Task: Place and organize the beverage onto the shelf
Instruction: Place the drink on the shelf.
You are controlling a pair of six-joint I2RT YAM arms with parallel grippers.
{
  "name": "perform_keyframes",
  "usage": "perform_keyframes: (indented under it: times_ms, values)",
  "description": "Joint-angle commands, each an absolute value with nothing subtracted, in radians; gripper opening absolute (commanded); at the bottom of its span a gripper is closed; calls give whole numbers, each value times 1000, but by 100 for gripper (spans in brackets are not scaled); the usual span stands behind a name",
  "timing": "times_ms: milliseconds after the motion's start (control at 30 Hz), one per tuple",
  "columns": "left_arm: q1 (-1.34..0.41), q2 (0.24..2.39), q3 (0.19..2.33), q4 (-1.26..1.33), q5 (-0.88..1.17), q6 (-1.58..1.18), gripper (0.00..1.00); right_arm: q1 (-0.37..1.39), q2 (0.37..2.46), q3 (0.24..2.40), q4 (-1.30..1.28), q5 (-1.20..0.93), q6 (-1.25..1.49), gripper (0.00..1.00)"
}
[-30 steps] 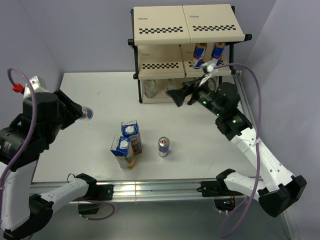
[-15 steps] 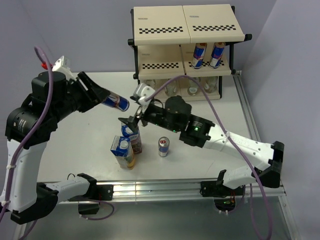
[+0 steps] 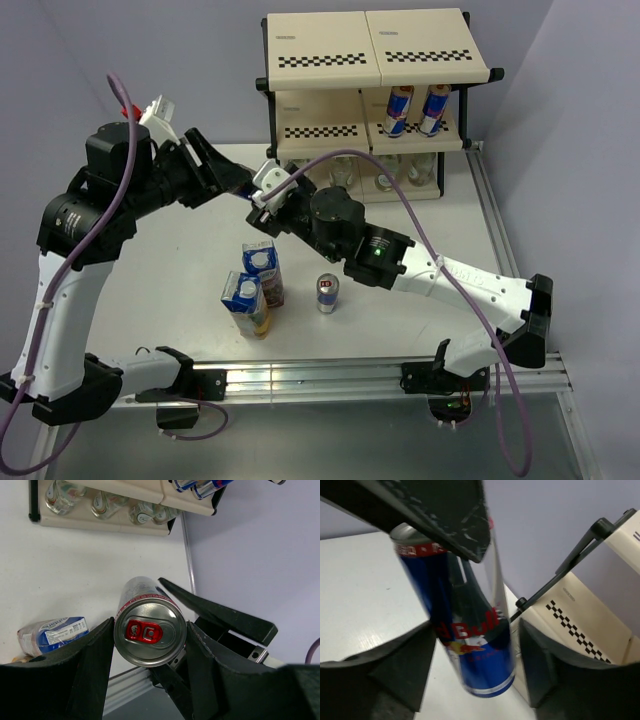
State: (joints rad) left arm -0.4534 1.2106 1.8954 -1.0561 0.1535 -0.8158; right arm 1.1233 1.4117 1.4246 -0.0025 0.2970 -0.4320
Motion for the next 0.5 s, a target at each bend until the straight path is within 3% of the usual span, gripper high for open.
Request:
perform_keyframes:
  times_ms: [0, 133, 367, 433, 467]
  values:
    - [-457, 1216, 1930, -954, 181, -822, 0, 1124, 1427, 1468, 5, 371, -494, 69]
    - [-456, 1236, 1948, -983, 169, -811, 0, 1129, 1447, 1483, -28, 388, -512, 60]
    - [-456, 1243, 1951, -954, 209, -813, 0, 1132, 1453, 1483, -11, 353, -517, 61]
    - [-456, 1244, 1956, -947, 221, -813, 0, 1132, 1459, 1500, -20, 342, -520, 54]
    - [-456, 1246, 1957, -943, 227, -815, 0, 1132, 1468, 1518, -31, 341, -520, 40]
